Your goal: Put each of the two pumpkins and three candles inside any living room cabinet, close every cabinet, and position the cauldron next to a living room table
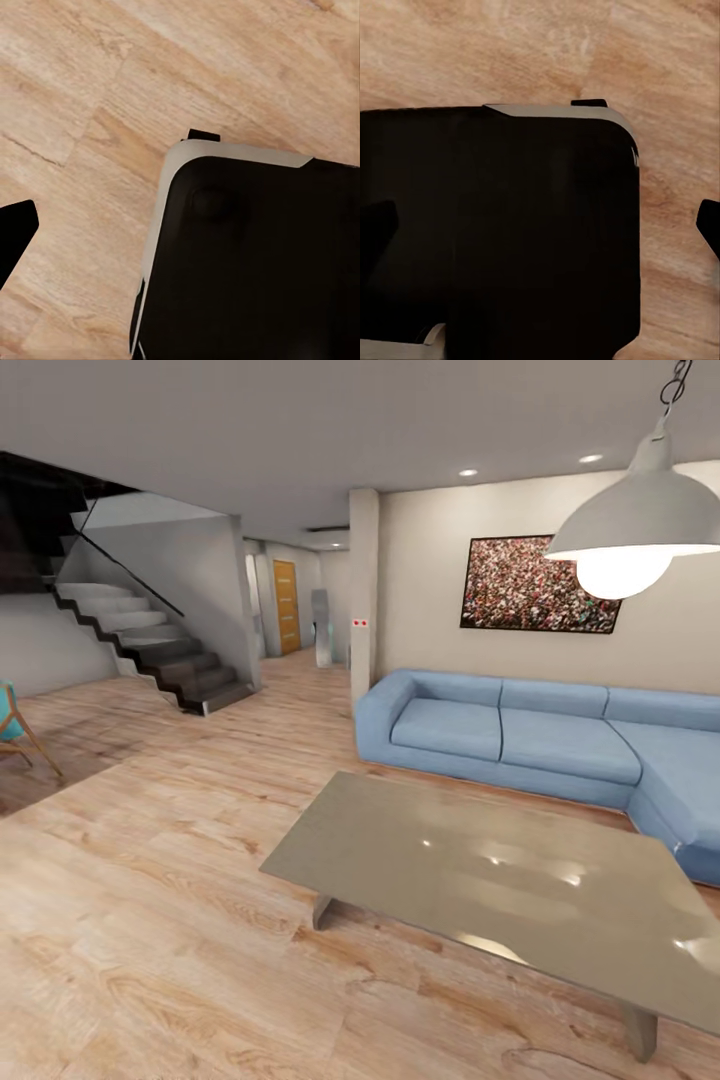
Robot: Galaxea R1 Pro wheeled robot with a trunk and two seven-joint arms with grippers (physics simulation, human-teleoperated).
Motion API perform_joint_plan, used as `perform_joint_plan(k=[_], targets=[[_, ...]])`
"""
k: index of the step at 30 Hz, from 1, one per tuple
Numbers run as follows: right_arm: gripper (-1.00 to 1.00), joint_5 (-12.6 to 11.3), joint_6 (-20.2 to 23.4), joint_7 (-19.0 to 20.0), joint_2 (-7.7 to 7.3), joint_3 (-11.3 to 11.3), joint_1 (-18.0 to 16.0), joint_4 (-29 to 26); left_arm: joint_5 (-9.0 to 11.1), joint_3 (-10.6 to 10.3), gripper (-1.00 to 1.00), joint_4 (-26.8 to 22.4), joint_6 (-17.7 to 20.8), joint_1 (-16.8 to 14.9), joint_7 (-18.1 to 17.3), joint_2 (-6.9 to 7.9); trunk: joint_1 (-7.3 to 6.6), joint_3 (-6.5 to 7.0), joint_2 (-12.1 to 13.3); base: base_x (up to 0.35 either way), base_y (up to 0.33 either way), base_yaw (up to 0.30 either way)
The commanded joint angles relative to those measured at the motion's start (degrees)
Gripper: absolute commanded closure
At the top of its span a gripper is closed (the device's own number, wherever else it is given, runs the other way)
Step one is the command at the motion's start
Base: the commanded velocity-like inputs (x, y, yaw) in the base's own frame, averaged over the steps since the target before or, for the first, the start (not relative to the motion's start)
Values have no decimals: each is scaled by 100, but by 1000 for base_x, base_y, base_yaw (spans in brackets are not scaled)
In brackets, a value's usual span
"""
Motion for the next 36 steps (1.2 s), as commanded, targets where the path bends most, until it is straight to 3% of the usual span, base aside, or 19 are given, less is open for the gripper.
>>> perform_joint_plan(k=[1,8,15,36], targets=[[-100,-7,-20,-9,2,-9,-3,5,52,-3,-100,-7,-9,2,-8,-1,-22,13,38,0,0,12],[-100,-34,-20,-9,2,-9,-1,4,44,-1,-100,106,-15,2,-8,0,-176,138,318,0,0,3],[-100,-409,-12,-2,-4,-4,2,4,43,-2,-100,115,-24,2,-8,0,-330,264,599,0,0,0],[-100,-421,-3,-9,2,0,-2,13,17,-9,-100,116,-34,2,-8,0,-330,264,599,0,0,246]])
